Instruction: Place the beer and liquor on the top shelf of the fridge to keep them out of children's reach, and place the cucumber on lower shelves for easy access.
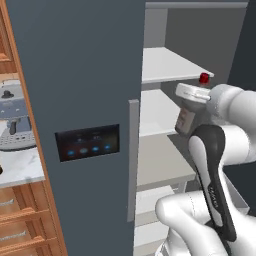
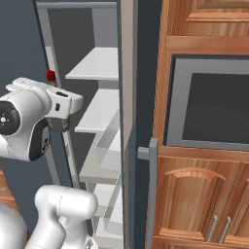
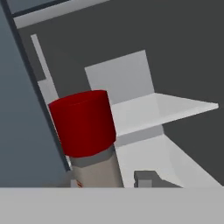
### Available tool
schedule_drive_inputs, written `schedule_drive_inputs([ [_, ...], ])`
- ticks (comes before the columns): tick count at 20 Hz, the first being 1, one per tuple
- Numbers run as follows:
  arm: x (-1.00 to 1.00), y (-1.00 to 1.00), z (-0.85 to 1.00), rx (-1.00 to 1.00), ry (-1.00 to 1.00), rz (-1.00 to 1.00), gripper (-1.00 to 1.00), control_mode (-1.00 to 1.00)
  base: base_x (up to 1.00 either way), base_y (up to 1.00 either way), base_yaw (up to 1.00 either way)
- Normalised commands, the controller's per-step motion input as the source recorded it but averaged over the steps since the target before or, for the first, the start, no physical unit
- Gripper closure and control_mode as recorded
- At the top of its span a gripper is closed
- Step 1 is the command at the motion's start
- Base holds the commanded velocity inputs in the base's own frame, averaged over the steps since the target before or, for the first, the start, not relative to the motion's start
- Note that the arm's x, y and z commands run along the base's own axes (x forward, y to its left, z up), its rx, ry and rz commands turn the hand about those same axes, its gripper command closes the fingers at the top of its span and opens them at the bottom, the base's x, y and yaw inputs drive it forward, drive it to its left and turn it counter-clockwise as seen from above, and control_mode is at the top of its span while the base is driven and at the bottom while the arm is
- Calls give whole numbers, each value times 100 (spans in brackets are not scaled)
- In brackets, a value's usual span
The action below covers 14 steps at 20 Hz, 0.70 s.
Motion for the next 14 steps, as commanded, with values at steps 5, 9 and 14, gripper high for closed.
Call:
schedule_drive_inputs([
  [5, 17, -5, 39, -2, 1, 4, 100, -100, 0, 0, 0],
  [9, 33, -25, 4, -2, 0, 0, 100, -100, 0, 0, 0],
  [14, 38, -25, 3, -1, 0, 0, 100, -100, 0, 0, 0],
])
